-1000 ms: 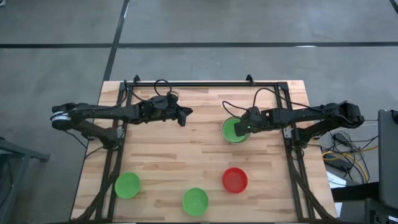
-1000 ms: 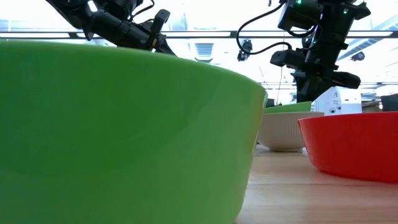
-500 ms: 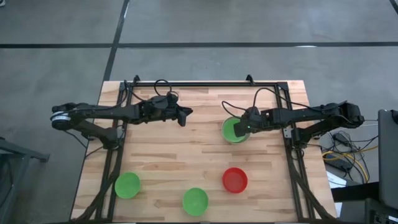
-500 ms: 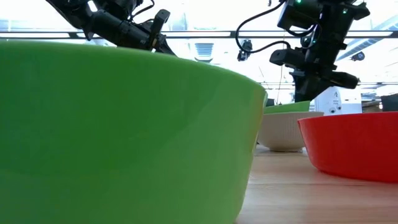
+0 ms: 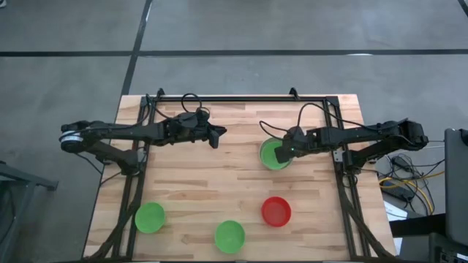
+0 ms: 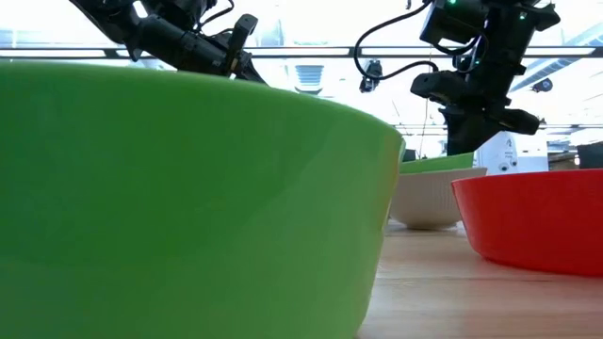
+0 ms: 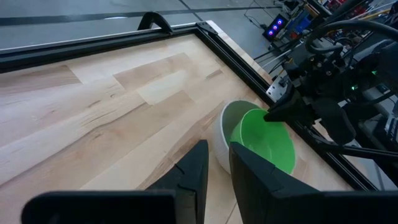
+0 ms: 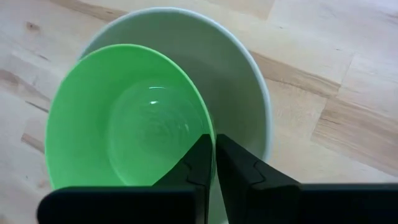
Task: Nest bowls inside each other
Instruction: Stack the top green bowl on the grey bowl, then stack the left green bowl on the green bowl
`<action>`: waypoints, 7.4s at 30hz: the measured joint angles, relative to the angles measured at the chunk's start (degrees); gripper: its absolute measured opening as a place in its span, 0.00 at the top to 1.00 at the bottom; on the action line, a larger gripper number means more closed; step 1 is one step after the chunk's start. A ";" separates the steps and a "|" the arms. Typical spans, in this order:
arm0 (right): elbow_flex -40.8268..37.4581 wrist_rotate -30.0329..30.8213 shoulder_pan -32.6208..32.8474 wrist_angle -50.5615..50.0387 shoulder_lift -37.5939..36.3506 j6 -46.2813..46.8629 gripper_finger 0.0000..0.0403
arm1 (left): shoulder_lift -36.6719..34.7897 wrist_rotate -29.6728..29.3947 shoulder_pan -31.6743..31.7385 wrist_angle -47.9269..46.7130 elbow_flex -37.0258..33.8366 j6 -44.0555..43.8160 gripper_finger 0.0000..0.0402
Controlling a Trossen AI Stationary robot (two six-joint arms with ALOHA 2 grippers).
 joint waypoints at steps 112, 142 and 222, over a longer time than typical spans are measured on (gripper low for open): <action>15.41 -7.90 11.74 12.97 -1.03 -27.96 0.84 | -0.50 5.52 -0.07 1.17 4.17 1.52 0.83; 13.51 5.34 11.19 6.92 -1.48 -34.94 0.84 | -18.20 13.79 -11.92 -25.76 3.80 5.67 0.83; 15.34 5.17 11.19 9.00 -1.68 -37.96 0.84 | -58.01 21.01 -16.26 -50.07 -13.24 -5.80 0.83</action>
